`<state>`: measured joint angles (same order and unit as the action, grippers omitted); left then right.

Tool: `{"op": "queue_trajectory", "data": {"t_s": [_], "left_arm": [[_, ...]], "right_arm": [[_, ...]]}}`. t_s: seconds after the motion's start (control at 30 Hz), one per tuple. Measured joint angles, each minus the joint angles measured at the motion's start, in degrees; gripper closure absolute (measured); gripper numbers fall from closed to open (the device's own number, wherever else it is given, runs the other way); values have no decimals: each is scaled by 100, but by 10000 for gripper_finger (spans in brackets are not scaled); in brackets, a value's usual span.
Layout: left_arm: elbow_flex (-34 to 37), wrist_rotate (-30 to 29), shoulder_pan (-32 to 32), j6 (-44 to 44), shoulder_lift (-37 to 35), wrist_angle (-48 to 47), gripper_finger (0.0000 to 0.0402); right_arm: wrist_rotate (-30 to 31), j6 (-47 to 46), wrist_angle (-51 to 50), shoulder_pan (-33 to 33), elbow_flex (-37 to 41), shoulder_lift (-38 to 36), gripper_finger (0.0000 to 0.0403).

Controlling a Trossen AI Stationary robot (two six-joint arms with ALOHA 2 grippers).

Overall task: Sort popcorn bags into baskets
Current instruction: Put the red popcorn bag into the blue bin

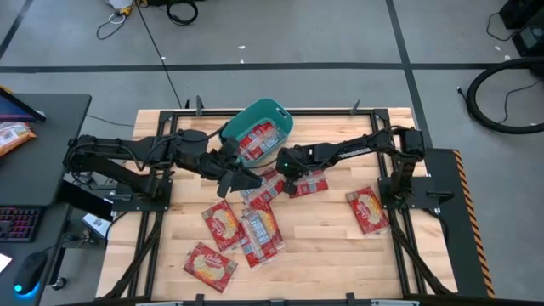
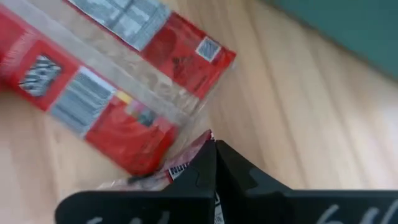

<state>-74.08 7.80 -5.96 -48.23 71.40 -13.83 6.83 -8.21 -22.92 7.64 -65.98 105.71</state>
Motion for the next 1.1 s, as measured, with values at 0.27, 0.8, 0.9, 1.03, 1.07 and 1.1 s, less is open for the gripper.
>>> {"op": "queue_trajectory", "data": {"t_s": [0.27,0.8,0.9,1.03,1.07,1.1], "left_arm": [[0,1,4,-2,0,24,260],[4,-3,136,130,-33,505,260],[4,2,177,141,-33,601,260],[4,-25,261,150,-33,793,260],[4,-40,271,153,-33,882,260],[4,-49,271,153,-33,995,260]], "right_arm": [[39,289,-359,0,-433,-391,400],[474,687,-143,9,-455,-1605,402],[656,812,63,9,-455,-1785,402],[708,1318,619,10,-455,-1882,402],[706,1441,796,9,-455,-1882,402],[703,1559,961,9,-455,-1882,402]]}}
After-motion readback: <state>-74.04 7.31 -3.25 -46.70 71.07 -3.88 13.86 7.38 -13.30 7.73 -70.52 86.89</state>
